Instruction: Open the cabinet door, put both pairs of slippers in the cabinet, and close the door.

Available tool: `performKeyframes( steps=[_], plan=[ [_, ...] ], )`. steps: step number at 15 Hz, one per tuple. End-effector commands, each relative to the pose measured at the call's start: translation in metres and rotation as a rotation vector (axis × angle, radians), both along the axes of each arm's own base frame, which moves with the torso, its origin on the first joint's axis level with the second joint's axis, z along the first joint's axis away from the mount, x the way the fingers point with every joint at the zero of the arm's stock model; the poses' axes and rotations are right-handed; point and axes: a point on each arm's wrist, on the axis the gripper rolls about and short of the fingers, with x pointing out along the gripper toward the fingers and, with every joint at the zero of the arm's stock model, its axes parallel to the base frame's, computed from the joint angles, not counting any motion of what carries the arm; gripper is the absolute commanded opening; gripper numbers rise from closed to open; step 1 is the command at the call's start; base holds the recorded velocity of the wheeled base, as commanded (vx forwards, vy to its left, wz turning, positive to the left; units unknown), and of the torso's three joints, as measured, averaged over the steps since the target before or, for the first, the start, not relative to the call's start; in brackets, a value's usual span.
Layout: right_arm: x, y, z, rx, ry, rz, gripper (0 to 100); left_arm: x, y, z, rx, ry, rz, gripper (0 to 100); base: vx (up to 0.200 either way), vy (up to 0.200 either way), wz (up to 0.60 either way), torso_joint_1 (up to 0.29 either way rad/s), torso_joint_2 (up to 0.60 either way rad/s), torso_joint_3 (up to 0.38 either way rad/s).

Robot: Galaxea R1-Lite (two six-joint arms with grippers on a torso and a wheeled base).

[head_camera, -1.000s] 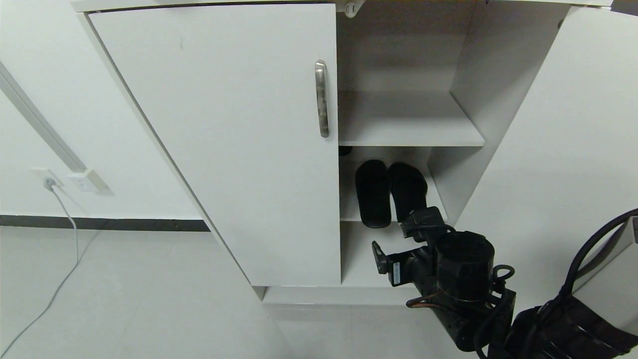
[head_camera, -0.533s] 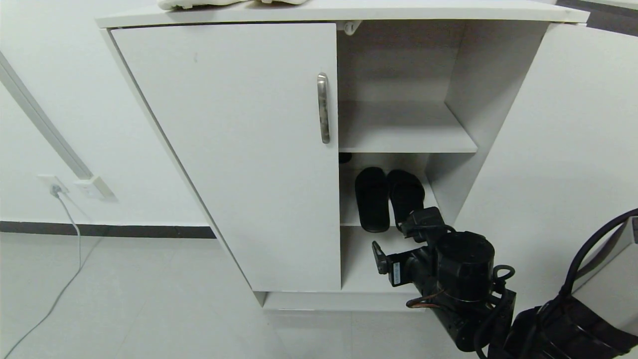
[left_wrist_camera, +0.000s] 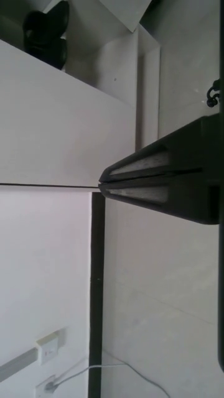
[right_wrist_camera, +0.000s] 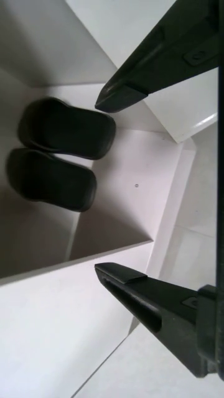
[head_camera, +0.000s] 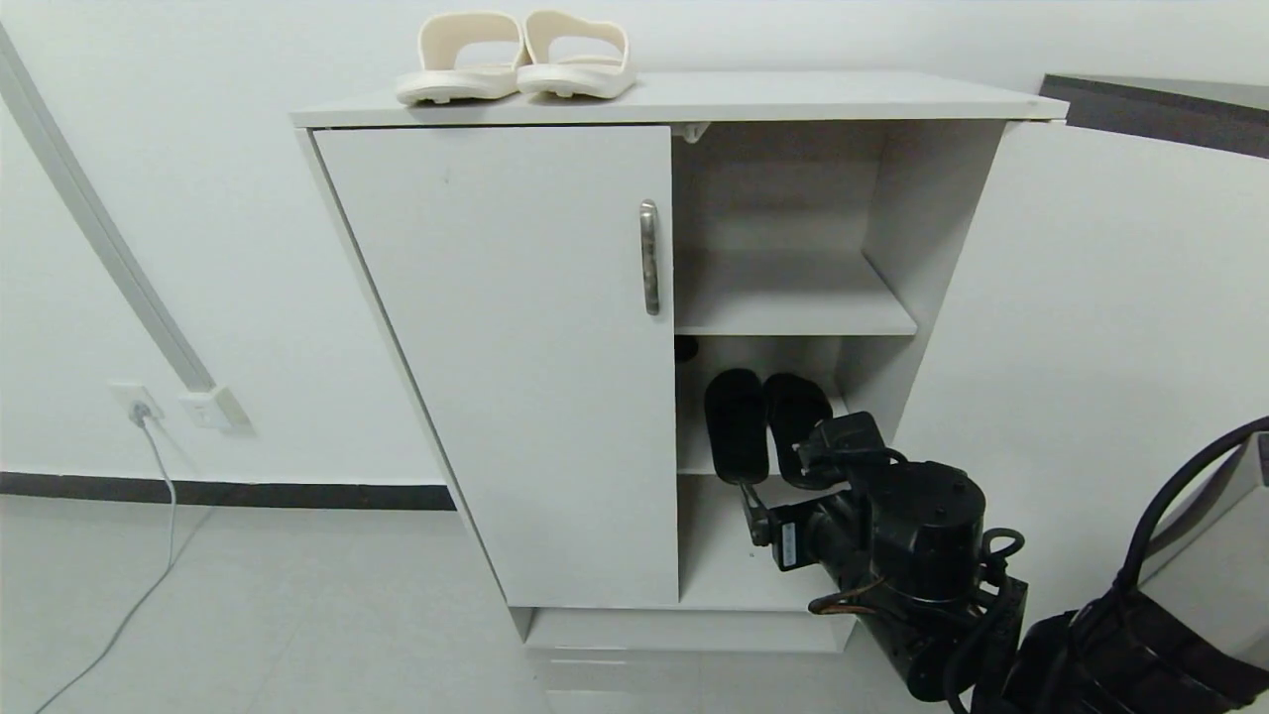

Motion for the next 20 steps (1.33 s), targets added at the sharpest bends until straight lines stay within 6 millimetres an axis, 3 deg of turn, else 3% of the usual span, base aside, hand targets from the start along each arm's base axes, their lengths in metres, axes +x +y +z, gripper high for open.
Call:
performKeyframes(
  steps=[1, 11, 20],
  plan=[
    [0.0001, 0.0002, -0.0012, -0.002, 0.003, 0.0, 100, 0.0001, 0.0, 0.0, 0.003, 0.002, -0.001, 0, 0.0, 0.0, 0.0, -0.007, 0.0, 0.212],
    [0.0009, -0.0005, 0.0009, 0.016, -0.018, -0.004, 100, 0.0001, 0.0, 0.0, 0.0, 0.002, 0.0, 0, 0.0, 0.0, 0.0, -0.001, 0.0, 0.02],
    [0.0005, -0.0009, -0.0019, 0.018, -0.018, -0.006, 100, 0.0001, 0.0, 0.0, 0.0, 0.002, 0.001, 0, 0.0, 0.2, 0.0, 0.003, 0.0, 0.002]
  ],
)
